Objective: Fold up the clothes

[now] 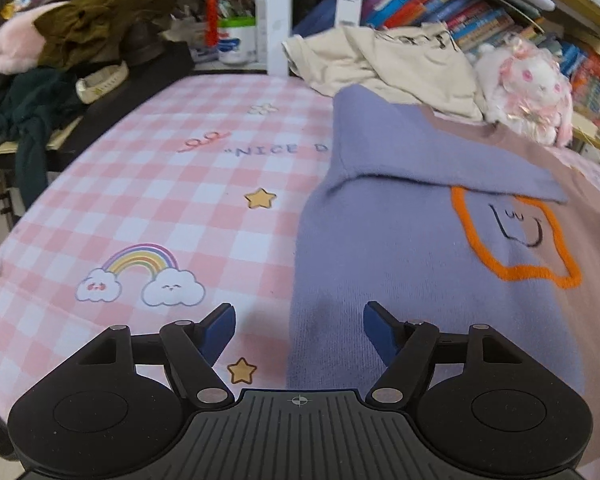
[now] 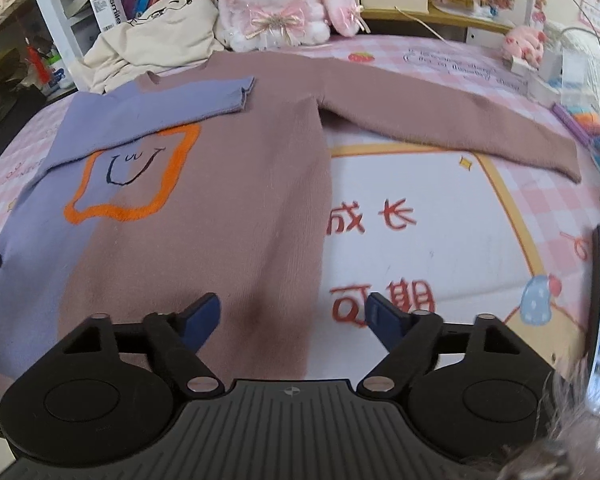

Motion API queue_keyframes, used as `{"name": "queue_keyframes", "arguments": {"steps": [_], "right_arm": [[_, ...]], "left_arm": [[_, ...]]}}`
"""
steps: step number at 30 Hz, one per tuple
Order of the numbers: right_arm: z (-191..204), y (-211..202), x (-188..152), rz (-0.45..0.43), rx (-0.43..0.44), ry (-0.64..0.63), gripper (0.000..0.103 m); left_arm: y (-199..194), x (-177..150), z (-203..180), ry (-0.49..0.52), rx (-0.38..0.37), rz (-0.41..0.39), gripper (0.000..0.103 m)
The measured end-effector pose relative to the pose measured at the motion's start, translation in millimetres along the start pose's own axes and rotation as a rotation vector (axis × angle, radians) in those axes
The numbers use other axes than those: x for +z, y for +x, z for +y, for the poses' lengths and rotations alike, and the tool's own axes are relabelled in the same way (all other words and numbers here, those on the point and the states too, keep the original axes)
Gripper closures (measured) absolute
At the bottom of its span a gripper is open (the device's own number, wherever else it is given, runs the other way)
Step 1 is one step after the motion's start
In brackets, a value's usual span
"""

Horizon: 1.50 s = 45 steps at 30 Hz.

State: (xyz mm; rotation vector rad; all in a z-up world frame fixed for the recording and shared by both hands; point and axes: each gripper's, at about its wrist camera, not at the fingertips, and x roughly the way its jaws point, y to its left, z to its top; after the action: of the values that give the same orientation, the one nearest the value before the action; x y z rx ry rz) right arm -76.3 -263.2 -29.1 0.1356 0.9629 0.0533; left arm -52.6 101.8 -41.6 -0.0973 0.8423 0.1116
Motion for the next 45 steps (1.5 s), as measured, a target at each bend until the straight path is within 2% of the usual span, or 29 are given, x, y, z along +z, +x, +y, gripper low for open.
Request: {"name": "queue_keyframes", "arguments": {"steps": [1,2,4,8,11,15,27,40,42,43,44,45], "right_arm": [[1,-1,-1,0.002,-0.005,0.007,0.039],[1,-2,-2,0.002,-0.012,0.014,0.044],[1,-4,-4,-0.001,-0.023,0.03,0.051],[4,-6,-7,-0.01,-0.028,0.043,0.078],[9,-5,-7,-0.013,-0.023,0.042,0.086],[16,-4,-5,-0.014,-0.037,0.037,0.089],[49,4,0,-0.017,-0.029,-0.046,0.089],[53,6,1,-0.019,-0.044,-0.012,0.088],[53,4,2,-0.019,-0.059,-0.002,0.083],[54,4,2,-0.019,-0.067,0.003,0.07],[54,2,2,-0.025,-0.077,0.009,0.053],[54,-1,2,-0.04,-0.085,0.014,0.042]], "left_arm": [[2,0,2,-0.005,-0.009,0.006,0.05],[3,0,4,-0.013,-0.013,0.01,0.052],[4,1,8,-0.024,-0.017,0.002,0.062],[8,9,15,-0.027,-0.054,0.006,0.072],[12,13,17,-0.027,-0.101,0.016,0.094],[14,15,22,-0.028,-0.13,0.02,0.098],[23,28,50,-0.057,-0.118,0.017,0.098],[22,28,54,-0.026,-0.125,0.019,0.094],[20,27,53,-0.02,-0.119,0.02,0.092],[18,27,52,-0.015,-0.112,0.021,0.084],[17,27,50,-0.011,-0.099,0.024,0.076],[15,27,48,-0.005,-0.083,0.025,0.052]]}}
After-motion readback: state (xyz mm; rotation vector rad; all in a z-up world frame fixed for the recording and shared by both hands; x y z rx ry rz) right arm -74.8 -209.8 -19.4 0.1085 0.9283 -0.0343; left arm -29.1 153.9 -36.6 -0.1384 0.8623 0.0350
